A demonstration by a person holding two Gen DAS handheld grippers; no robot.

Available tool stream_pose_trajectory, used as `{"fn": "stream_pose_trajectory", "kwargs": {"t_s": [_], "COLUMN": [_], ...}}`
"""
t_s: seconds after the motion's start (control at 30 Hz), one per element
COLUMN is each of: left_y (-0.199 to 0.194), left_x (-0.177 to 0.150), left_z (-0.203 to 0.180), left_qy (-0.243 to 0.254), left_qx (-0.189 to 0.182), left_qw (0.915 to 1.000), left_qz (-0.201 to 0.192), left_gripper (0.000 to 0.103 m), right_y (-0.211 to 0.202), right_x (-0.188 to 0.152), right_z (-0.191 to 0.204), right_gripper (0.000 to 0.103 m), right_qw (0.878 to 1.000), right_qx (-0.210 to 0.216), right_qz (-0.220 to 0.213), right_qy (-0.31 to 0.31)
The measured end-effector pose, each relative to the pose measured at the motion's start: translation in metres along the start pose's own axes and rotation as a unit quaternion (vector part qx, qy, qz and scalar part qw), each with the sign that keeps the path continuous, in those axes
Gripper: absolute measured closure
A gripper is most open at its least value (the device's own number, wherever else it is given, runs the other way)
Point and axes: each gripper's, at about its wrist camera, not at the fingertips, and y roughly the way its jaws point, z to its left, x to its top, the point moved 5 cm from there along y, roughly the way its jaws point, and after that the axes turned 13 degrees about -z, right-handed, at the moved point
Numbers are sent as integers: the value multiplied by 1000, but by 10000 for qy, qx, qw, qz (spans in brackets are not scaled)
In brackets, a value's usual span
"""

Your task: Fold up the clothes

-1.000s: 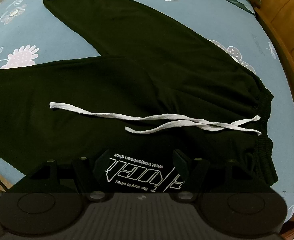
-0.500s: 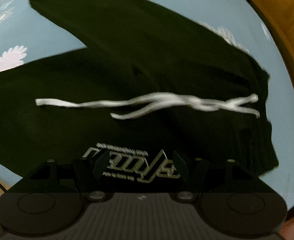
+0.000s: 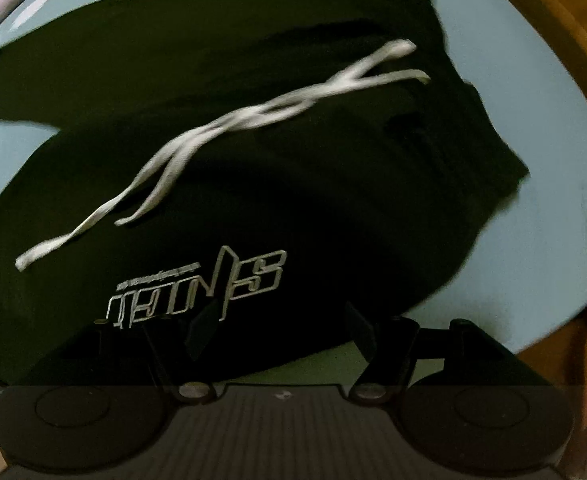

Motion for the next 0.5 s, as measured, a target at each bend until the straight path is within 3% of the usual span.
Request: {"fn": "stream_pose_trajectory", "kwargs": {"t_s": [0.27, 0.5], "left_y": [12, 16], "left_x": [-6, -7], "left_z": [-9, -13], "left_qy": [72, 157], "left_qx": [78, 155], "left_qw": [9999, 9997], "left_qz": [42, 60], "left_gripper": [82, 82], "right_y": [0, 3], "right_x": [-5, 3], "right_z": [-35, -84], "right_gripper": [28, 28], "right_qw": [9945, 9783], "right_qx": [-16, -36], "right_qz": [-66, -428], "right_qy": [1047, 2029]}}
